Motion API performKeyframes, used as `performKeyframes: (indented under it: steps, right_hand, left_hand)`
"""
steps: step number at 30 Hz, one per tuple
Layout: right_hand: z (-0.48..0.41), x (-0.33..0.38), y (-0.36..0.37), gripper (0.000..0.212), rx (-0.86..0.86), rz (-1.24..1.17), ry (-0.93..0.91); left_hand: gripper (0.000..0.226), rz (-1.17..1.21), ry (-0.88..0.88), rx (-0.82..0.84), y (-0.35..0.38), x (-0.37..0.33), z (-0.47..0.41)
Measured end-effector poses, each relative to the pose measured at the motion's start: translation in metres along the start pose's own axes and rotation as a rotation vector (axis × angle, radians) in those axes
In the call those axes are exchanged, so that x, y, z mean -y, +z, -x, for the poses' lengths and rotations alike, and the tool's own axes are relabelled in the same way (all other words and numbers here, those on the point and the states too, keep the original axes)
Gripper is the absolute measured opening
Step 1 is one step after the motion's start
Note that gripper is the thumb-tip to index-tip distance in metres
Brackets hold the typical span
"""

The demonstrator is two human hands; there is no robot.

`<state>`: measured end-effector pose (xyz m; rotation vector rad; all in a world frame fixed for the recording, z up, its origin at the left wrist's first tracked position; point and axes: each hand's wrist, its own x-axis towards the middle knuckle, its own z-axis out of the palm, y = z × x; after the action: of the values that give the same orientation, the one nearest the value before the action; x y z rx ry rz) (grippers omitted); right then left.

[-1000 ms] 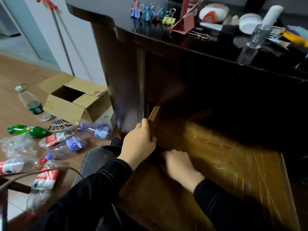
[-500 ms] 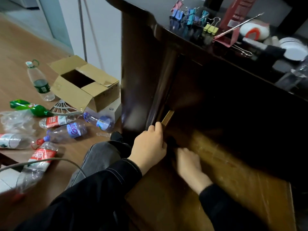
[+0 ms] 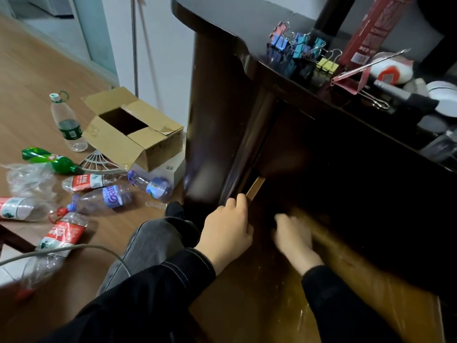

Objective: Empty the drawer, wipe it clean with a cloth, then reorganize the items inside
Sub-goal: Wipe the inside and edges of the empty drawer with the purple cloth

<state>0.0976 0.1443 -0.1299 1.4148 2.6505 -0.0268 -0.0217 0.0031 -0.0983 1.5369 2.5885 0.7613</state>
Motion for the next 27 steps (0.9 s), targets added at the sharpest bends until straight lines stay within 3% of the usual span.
performKeyframes:
  steps: [4,6,10,15,19,22,25,27]
  right_hand:
    - [0.018,-0.009,0.009,0.044,0.002,-0.017,-0.058]
    - [-0.007,-0.014,0.001,0.046,0.019,-0.082,0.015]
    - [-0.049,-0.011,-0.02,0.043,0.23,-0.306,0.185]
    - [-0.003,-0.004,-0.007,0.041,0.069,-0.051,0.03]
    - [0.04,-0.004,0.009,0.039,0.031,-0.019,-0.088]
    - [0.009,-0.018,-0.004,0.044,0.025,-0.079,0.044]
    - [-0.029,-0.025,-0.018,0.043,0.154,-0.25,0.231]
    - [-0.035,-0.026,-0.016,0.042,0.199,-0.319,0.225]
  left_hand:
    - [0.049,-0.032,0.0,0.007,0.0,-0.002,0.0]
    - [0.046,-0.022,-0.002,0.012,-0.002,-0.002,0.0]
    - [0.046,-0.023,-0.007,0.021,-0.005,-0.003,0.001]
    - [0.052,-0.023,-0.011,0.014,-0.003,-0.003,0.0]
    - [0.054,-0.042,-0.008,0.013,-0.001,-0.002,0.001]
    - [0.052,-0.039,-0.007,0.012,-0.002,-0.002,0.0]
    - [0.05,-0.027,-0.015,0.021,-0.004,-0.002,0.0]
    - [0.052,-0.027,-0.018,0.026,-0.004,-0.001,0.0]
